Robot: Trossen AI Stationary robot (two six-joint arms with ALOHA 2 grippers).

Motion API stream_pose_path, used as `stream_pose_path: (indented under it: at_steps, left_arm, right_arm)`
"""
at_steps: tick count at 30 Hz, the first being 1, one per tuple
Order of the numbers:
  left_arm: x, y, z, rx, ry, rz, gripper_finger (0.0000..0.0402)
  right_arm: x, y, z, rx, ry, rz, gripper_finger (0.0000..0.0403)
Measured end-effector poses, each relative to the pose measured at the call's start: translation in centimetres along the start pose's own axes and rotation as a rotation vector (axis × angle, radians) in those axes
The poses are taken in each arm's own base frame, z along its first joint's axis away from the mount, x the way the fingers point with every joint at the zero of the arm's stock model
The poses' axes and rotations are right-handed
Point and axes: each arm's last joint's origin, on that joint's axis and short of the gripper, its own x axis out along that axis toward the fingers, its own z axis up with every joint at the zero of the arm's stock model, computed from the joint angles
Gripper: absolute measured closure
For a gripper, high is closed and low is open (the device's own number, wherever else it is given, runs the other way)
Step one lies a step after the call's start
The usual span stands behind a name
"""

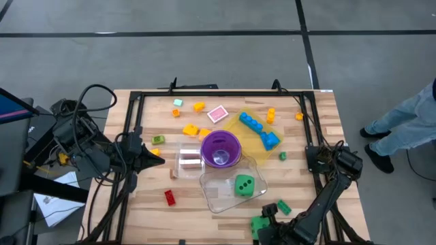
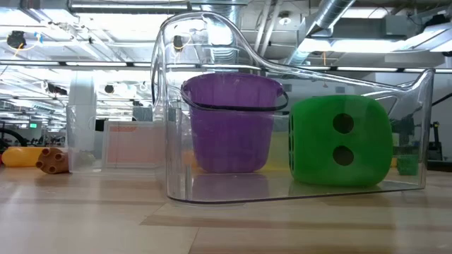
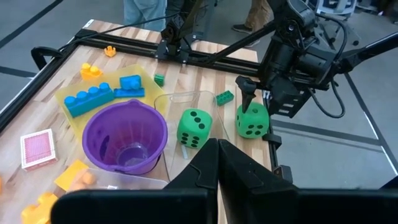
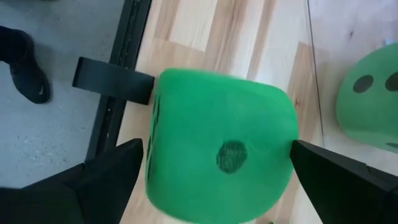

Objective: Pick & Place Toys
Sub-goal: Put the green dice into the transparent bin

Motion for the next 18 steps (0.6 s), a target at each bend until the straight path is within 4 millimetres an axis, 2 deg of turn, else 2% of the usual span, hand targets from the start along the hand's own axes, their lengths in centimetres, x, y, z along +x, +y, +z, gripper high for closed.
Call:
stream_pose_path:
  at_steps: [10,18]
  left_arm:
    - [0.0,-0.1,0.1,-0.009,-0.008,-0.006,0.0402]
    - [0.0,-0.1,0.1,-0.011,-0.011,-0.008,0.0402]
  right_arm:
    - [-0.1,-0.2,0.1,0.032,-0.005,-0.004,0.0003]
    - [-0.5,-1.0,1.1,0.202,-0.042,-0.050,0.0003]
